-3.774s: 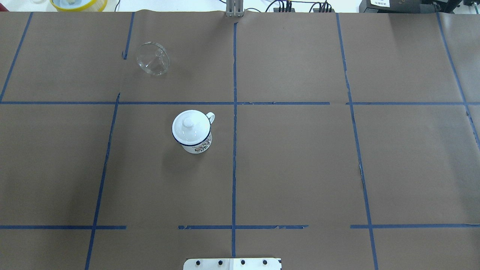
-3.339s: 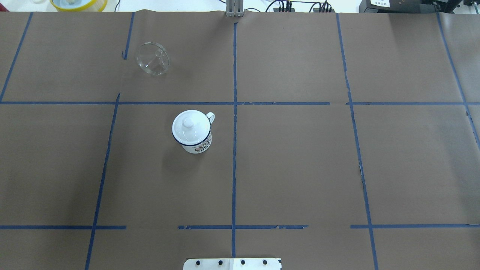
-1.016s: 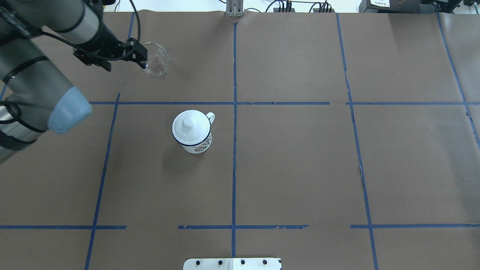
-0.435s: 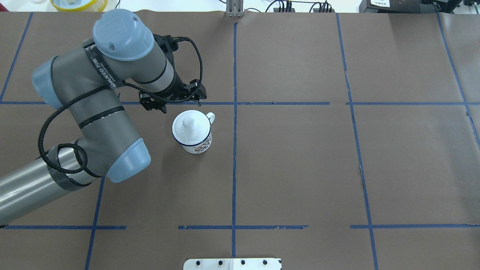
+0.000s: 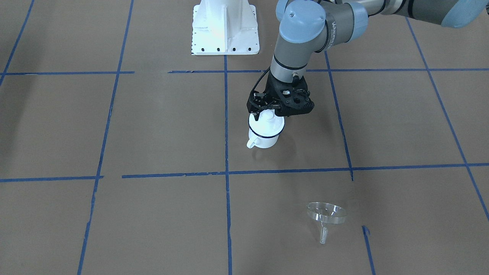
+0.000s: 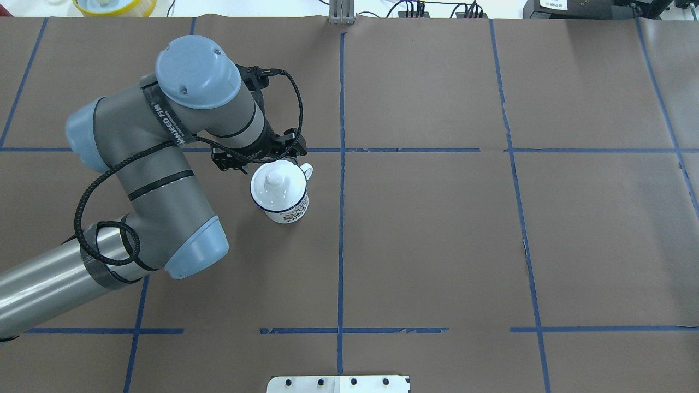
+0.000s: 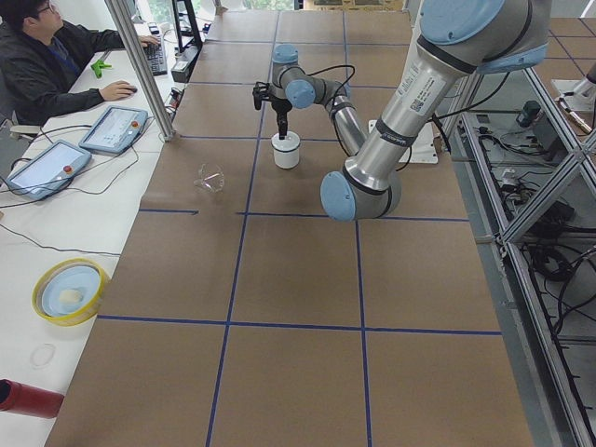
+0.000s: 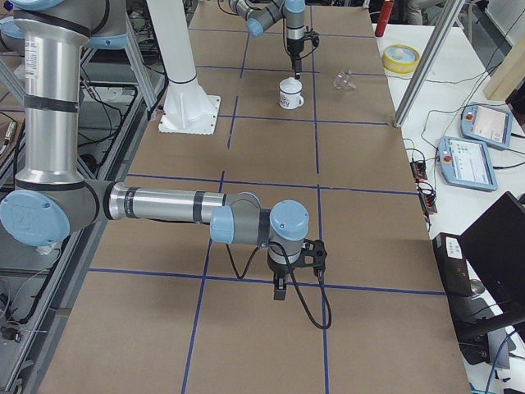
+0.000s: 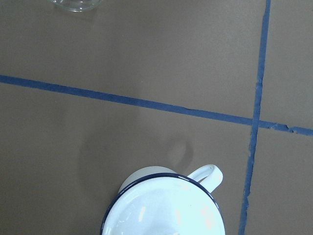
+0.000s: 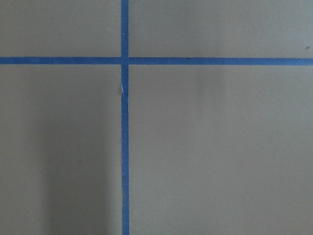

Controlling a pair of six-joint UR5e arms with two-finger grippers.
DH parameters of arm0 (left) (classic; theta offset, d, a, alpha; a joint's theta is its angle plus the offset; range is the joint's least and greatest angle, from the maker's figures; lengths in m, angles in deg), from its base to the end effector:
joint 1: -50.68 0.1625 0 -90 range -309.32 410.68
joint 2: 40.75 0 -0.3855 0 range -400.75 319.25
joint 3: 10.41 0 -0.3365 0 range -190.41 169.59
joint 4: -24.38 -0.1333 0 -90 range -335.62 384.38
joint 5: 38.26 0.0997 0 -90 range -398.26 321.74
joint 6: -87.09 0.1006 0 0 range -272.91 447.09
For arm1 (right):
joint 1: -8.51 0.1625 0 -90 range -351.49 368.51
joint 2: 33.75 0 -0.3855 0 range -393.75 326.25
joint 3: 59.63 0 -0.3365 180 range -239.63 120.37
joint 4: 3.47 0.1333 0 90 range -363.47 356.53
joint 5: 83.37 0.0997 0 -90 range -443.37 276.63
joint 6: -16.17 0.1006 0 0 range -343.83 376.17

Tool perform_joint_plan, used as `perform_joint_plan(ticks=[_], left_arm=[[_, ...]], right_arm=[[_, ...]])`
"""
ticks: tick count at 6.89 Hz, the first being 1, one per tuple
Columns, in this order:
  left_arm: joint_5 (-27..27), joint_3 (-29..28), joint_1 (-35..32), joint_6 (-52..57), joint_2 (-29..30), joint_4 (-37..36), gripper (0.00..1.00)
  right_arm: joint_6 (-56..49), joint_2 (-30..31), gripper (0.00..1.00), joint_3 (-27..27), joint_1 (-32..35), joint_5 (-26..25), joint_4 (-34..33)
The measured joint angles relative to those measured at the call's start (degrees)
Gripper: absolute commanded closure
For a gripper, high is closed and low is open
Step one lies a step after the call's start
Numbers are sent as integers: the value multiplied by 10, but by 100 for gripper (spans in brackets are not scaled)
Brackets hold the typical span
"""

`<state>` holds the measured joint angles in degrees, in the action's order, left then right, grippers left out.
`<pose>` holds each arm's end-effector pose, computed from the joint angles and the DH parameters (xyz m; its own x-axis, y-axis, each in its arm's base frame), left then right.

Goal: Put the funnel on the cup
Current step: 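Move the left gripper down to the white funnel in the mug and grasp it, then lift the white funnel from the mug and lower it onto the table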

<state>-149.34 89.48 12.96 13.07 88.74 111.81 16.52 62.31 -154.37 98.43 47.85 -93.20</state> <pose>0.4159 -0.4445 0.1961 0.6205 -0.1552 -0.7687 0.2003 0.9791 -0.0359 0.0665 -0.3941 0.6311 0.7522 0.0171 0.6587 -0.0032 0.9997 -0.0223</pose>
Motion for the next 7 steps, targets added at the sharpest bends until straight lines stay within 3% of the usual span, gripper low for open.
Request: perform_joint_plan(ticks=[2, 4, 5, 6, 7], left_arm=[[5, -5, 5, -1, 0, -1, 4], [15, -8, 12, -1, 2, -1, 38], [18, -10, 14, -1, 4, -2, 49], [19, -10, 15, -1, 4, -2, 67], [19, -8, 16, -1, 5, -7, 94]], right_arm=[[0, 0, 0, 0, 0, 0, 0], [0, 0, 0, 0, 0, 0, 0], [0, 0, 0, 0, 0, 0, 0], [0, 0, 0, 0, 0, 0, 0], [0, 0, 0, 0, 0, 0, 0]])
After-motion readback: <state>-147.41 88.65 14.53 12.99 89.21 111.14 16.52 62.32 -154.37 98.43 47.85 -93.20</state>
